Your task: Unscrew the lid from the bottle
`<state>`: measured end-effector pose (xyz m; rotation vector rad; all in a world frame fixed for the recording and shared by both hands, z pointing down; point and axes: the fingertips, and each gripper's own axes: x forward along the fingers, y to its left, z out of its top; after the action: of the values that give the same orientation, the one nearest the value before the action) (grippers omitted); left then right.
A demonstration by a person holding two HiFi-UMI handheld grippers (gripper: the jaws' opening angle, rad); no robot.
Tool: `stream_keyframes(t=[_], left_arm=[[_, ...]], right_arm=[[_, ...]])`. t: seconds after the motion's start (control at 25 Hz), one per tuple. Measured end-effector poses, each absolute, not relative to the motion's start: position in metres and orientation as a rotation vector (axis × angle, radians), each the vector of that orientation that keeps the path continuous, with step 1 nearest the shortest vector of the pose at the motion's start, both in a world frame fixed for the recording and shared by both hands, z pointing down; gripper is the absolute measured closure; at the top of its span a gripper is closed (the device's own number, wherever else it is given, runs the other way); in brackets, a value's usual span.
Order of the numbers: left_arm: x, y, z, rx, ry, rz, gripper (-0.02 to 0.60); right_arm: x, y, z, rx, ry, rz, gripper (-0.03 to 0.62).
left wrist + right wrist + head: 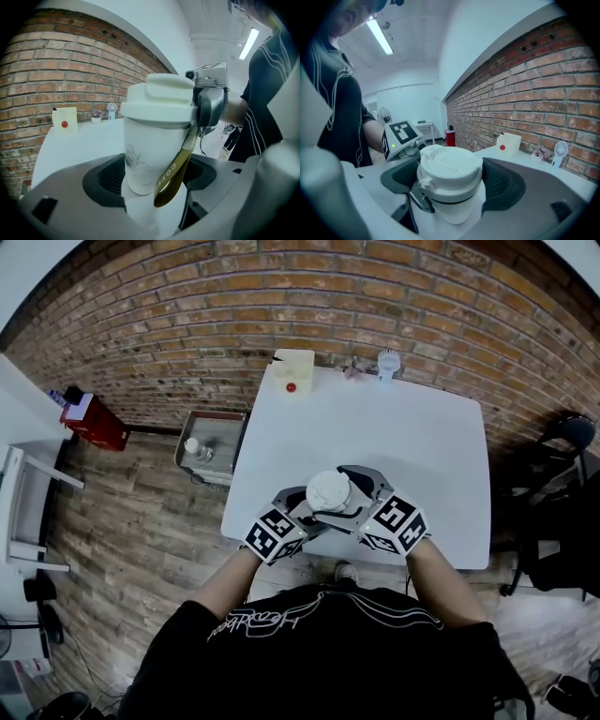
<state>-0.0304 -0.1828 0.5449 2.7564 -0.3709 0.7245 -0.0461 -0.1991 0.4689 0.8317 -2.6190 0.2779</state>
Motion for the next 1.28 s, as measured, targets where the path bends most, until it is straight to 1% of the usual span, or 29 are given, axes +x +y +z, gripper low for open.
stream_keyframes(t=[0.36, 0.88, 0.92, 1.0, 1.08, 1.12, 1.28], left_arm=[[-0.039, -0.182, 0.535, 2.760, -0.358, 0.704, 0.222], [-0.088, -0.171, 0.509, 2.771, -0.383, 0.660, 0.225], [-0.091, -0.170, 0.503, 2.773, -0.385, 0.637, 0.252], [-0.097, -0.170, 0.486, 2.786, -0.413, 0.570, 0.394], [-0.104, -0.172, 0.463, 2.792, -0.449, 0.481, 0.504], [-0.107, -0.172, 0.449, 2.794, -0.459, 0.424, 0.526], [-0.123, -0.172, 0.389, 2.818, -0.483, 0.199, 0.541]], right_arm=[[-0.043, -0.200, 0.440, 0.884, -2.659, 0.252, 0.175], [-0.036, -0.202, 0.363, 1.079, -2.775, 0.207, 0.178], [-0.036, -0.201, 0.357, 1.089, -2.779, 0.195, 0.178], [-0.037, -0.198, 0.346, 1.111, -2.791, 0.170, 0.178], [-0.038, -0.194, 0.335, 1.132, -2.799, 0.134, 0.178], [-0.038, -0.192, 0.330, 1.147, -2.797, 0.111, 0.178], [-0.036, -0.183, 0.308, 1.238, -2.782, 0.025, 0.178]])
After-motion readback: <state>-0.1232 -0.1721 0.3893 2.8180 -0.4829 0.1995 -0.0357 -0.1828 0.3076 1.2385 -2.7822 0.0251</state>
